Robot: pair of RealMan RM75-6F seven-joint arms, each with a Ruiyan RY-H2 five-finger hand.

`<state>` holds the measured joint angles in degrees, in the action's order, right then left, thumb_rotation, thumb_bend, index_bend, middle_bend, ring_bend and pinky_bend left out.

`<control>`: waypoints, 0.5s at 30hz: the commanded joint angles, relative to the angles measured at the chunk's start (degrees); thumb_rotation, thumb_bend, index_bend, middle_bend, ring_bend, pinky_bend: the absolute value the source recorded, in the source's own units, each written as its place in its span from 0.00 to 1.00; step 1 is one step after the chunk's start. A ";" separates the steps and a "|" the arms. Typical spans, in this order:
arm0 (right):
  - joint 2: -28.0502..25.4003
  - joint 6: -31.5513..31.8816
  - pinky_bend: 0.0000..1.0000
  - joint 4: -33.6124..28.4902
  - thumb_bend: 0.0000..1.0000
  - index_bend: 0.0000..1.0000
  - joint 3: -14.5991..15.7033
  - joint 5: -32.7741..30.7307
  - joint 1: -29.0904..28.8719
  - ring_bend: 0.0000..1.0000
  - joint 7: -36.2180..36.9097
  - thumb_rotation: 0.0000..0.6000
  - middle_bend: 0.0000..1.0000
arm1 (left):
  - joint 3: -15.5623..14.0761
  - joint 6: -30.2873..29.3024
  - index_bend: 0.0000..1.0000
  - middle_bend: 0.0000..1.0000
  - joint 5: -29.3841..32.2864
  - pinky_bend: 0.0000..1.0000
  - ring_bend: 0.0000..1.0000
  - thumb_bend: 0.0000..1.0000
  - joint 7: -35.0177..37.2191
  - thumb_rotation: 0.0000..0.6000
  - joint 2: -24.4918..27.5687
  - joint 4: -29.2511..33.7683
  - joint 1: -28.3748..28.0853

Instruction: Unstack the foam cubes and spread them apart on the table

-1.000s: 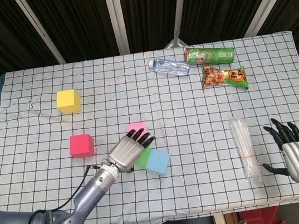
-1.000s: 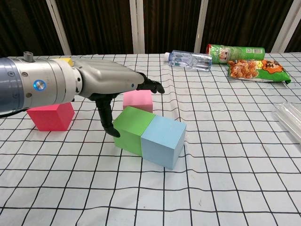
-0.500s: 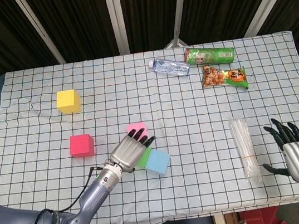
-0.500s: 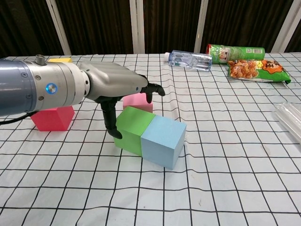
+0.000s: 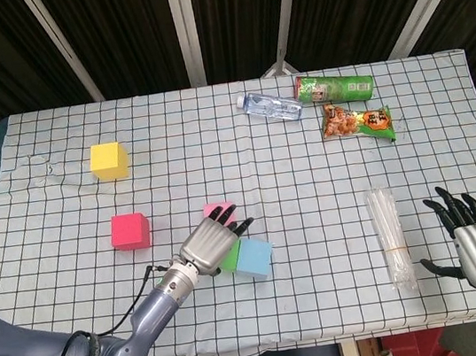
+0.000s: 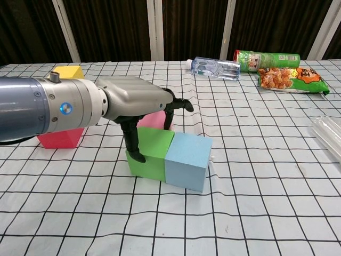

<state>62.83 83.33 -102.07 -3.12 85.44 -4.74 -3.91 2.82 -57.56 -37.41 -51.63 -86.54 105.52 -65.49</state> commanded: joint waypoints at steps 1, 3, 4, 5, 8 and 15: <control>-0.07 -0.09 0.00 0.01 0.06 0.17 0.03 -0.01 -0.02 0.14 0.10 1.00 0.04 | -0.15 0.25 0.00 0.41 -0.11 0.11 0.02 0.08 0.29 1.00 -0.22 -0.36 -0.11; -0.10 -0.16 0.00 0.01 0.06 0.17 0.01 -0.05 -0.05 0.14 0.19 1.00 0.04 | -0.28 0.24 0.00 0.44 -0.22 0.11 0.02 0.09 0.32 1.00 -0.37 -0.52 -0.18; -0.14 -0.22 0.00 -0.02 0.06 0.17 0.03 -0.03 -0.07 0.14 0.30 1.00 0.04 | -0.38 0.25 0.00 0.44 -0.27 0.11 0.03 0.09 0.29 1.00 -0.44 -0.59 -0.22; -0.17 -0.27 0.00 -0.03 0.06 0.17 0.05 0.01 -0.09 0.14 0.44 1.00 0.04 | -0.48 0.27 0.00 0.45 -0.23 0.11 0.03 0.09 0.29 1.00 -0.50 -0.61 -0.24; -0.34 -0.28 0.00 -0.01 0.06 0.17 0.12 0.17 -0.07 0.14 0.83 1.00 0.04 | -0.79 0.51 0.00 0.46 0.01 0.11 0.04 0.09 0.37 1.00 -0.61 -0.64 -0.34; -0.26 -0.05 0.00 0.26 0.06 0.17 -0.11 0.16 -0.10 0.14 1.25 1.00 0.04 | -0.97 -0.35 0.02 0.53 -1.26 0.11 0.08 0.26 0.69 1.00 -0.80 -0.95 -0.30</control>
<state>62.57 83.28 -101.82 -3.23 85.61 -4.83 -2.67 1.79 -57.67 -38.42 -51.03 -87.35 104.61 -65.84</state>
